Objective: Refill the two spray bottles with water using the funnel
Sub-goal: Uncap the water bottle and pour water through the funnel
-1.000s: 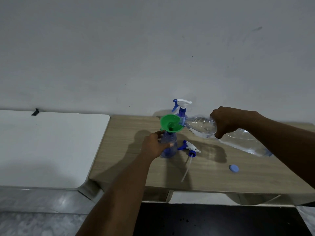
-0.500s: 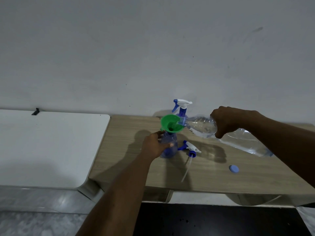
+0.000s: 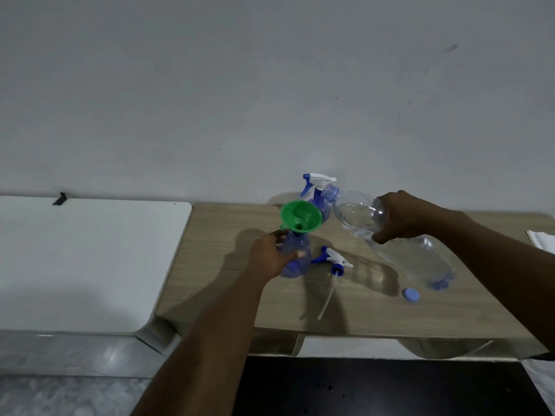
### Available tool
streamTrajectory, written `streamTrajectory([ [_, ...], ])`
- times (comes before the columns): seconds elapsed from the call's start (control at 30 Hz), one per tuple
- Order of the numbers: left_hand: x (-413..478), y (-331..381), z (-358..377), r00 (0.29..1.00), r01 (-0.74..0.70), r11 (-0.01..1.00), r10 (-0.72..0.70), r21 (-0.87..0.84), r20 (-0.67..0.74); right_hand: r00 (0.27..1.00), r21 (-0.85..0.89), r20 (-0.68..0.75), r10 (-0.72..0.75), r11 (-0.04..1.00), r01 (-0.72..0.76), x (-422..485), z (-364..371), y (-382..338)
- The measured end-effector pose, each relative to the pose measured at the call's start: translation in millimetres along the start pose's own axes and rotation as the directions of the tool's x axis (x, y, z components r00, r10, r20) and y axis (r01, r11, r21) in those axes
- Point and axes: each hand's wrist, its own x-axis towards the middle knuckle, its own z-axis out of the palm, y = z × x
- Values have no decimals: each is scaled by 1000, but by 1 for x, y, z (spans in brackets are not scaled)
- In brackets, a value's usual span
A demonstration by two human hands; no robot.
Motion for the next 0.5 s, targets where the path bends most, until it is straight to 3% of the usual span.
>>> streamTrajectory([
  [0.2, 2, -2, 1, 1000, 0, 1000, 0, -11, -9, 962, 419, -230, 148, 907, -39, -12, 17, 24],
  [0.5, 1, -3, 1, 1000, -12, 1000, 11, -25, -21, 797, 700, -432, 422, 714, 2, -18, 64, 36],
])
